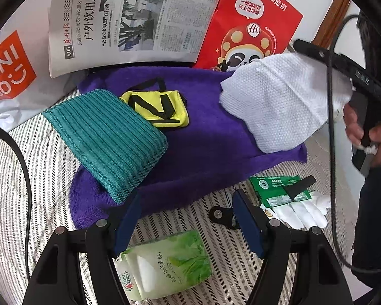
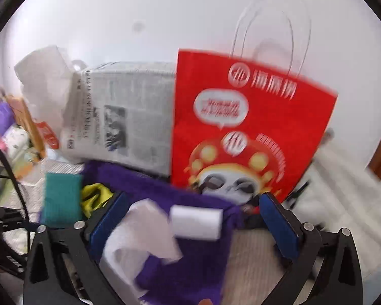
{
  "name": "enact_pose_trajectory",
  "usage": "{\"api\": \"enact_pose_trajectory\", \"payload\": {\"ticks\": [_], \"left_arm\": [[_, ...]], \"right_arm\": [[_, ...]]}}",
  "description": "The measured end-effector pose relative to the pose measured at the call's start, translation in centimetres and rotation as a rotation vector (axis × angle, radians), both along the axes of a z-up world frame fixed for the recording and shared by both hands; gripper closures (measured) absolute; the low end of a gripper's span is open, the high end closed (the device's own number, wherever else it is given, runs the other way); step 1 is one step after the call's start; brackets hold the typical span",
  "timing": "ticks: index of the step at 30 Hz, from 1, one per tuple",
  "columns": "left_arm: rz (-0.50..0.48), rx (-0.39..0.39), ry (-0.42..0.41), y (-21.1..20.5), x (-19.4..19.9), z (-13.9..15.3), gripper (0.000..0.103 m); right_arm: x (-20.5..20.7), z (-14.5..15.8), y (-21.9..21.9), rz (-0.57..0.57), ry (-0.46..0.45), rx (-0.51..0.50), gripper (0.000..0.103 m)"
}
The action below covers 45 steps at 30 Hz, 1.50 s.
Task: Organize soft objects
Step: 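Open the right gripper and release the mesh cloth beside the white sponge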
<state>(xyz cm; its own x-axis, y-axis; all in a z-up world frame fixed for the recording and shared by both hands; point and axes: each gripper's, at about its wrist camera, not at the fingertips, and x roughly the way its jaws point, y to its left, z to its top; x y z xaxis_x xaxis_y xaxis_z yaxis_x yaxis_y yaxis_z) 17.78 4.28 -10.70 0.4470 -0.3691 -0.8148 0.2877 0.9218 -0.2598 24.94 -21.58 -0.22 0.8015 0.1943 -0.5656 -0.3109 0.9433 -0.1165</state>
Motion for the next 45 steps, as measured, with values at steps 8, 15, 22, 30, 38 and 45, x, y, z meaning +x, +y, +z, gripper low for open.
{"api": "enact_pose_trajectory", "payload": {"ticks": [8, 15, 22, 30, 38, 45], "left_arm": [[-0.001, -0.008, -0.005, 0.0, -0.1, -0.1, 0.032], [0.007, -0.015, -0.017, 0.7, 0.2, 0.2, 0.032], [-0.017, -0.101, -0.019, 0.4, 1.7, 0.2, 0.032], [-0.160, -0.239, -0.070, -2.5, 4.8, 1.8, 0.032], [-0.320, -0.297, -0.125, -6.5, 6.7, 2.1, 0.032], [-0.392, -0.254, -0.158, -9.4, 6.7, 1.6, 0.042]], "right_arm": [[1.3, -2.1, 1.3, 0.039, 0.115, 0.052, 0.000], [1.8, -2.8, -0.3, 0.035, 0.218, 0.161, 0.000], [2.8, -5.6, -3.5, 0.013, 0.400, 0.368, 0.000], [3.1, -5.4, -4.4, 0.049, 0.436, 0.493, 0.000], [3.1, -4.8, -3.9, 0.084, 0.422, 0.486, 0.000], [3.3, -5.1, -3.8, 0.118, 0.446, 0.528, 0.000]]}}
